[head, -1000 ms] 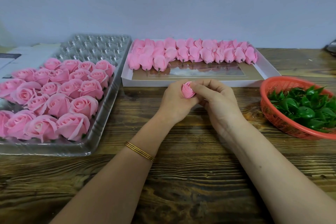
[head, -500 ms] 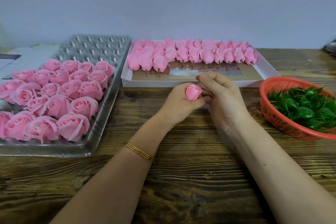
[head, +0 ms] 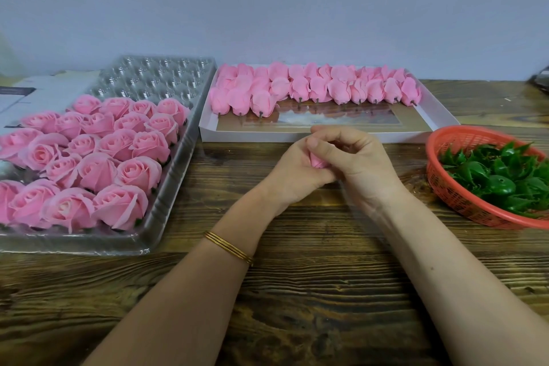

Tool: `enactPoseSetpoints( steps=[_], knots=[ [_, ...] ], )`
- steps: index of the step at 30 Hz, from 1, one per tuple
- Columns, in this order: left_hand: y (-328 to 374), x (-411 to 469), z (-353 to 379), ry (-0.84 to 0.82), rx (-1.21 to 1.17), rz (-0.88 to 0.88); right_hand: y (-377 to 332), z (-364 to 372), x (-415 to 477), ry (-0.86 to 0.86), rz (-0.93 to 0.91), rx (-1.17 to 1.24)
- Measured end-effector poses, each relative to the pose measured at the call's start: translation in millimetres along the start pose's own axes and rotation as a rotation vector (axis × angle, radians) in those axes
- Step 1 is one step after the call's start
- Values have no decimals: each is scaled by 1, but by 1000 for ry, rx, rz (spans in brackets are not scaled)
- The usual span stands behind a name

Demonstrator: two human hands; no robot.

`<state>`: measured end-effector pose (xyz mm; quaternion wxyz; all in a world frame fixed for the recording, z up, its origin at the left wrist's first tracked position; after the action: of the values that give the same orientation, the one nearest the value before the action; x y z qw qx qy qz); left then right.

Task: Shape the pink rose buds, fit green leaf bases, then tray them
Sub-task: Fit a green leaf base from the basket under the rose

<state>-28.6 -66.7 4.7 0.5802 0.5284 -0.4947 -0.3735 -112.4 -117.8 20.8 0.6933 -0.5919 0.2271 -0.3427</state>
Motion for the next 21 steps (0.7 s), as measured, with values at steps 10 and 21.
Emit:
enactPoseSetpoints(
  steps=[10,21],
  knots=[
    [1,-1,-1,20,-21,19,3,6,-4,-10,9,5],
    [-3,1,-4,65,-82,-17,2,13,-7,-138,140,-34]
  ],
)
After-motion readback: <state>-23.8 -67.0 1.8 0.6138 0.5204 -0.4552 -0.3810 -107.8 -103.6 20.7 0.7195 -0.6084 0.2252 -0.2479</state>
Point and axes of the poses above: each hand's wrist, its own x-axis towards the middle knuckle, its own z-axis out of the palm, y = z × x, the point moved 4 cm from there along x, towards the middle knuckle, and after that the axes turned 3 degrees about z, right-handed, at the moved point
